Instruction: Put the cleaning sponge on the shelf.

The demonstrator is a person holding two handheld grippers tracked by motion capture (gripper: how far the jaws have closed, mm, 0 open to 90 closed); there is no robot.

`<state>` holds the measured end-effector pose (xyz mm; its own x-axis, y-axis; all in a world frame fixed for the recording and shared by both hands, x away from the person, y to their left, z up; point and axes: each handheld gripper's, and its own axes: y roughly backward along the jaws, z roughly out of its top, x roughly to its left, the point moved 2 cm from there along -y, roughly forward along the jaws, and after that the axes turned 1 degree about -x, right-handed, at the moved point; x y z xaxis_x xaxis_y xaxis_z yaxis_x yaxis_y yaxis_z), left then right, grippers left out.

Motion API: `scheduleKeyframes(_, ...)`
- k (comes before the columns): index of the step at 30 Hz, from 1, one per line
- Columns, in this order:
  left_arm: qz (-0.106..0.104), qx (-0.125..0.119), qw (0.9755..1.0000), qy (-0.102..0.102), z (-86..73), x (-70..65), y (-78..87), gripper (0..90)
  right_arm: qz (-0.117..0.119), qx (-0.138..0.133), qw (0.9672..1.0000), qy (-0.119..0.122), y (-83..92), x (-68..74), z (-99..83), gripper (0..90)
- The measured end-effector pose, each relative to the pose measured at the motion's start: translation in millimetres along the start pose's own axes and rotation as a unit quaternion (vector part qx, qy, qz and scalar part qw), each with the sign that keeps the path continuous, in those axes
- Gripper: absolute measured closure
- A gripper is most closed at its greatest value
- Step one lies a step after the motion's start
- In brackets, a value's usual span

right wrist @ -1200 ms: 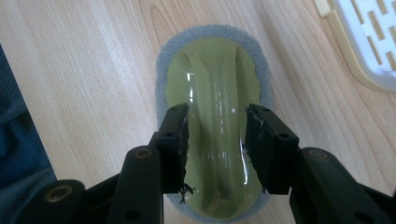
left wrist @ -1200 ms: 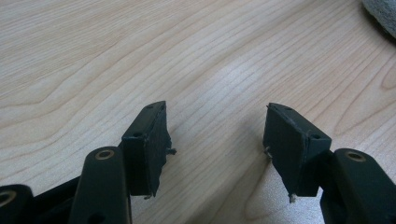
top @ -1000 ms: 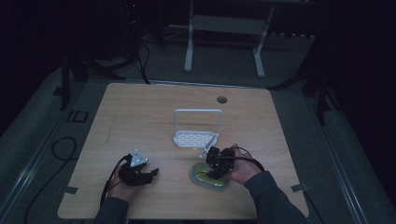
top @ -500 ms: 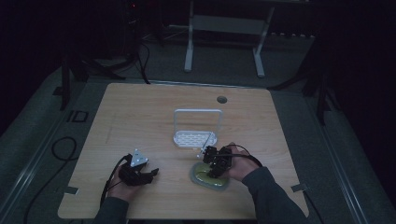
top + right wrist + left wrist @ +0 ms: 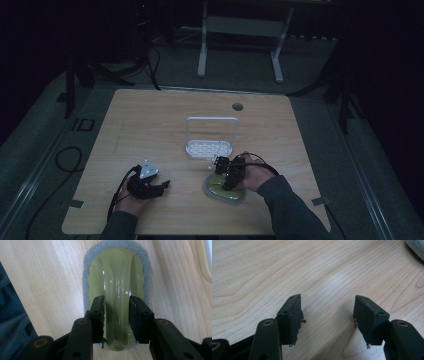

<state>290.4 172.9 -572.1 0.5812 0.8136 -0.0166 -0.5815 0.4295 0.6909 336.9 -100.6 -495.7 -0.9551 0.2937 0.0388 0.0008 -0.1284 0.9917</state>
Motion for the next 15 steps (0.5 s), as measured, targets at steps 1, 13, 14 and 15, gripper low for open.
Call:
scheduleKeyframes(1,0.000,0.000,1.0000,0.000,0.0,0.1,0.0,40.3,0.000,0.002,1.0000,0.001,-0.2,-0.6,0.1,66.3)
scheduleKeyframes(13,-0.001,0.000,1.0000,-0.001,0.1,0.1,-0.1,40.3,0.012,0.026,0.9995,0.010,-1.9,-2.3,6.4,68.4)
scheduleKeyframes(14,-0.001,0.000,1.0000,-0.001,0.1,0.1,-0.1,40.2,0.014,0.027,0.9995,0.009,-2.1,-2.1,7.0,68.6)
scheduleKeyframes(15,-0.001,0.000,1.0000,-0.001,0.1,0.1,-0.1,40.3,0.014,0.028,0.9995,0.009,-2.4,-2.0,7.5,69.2)
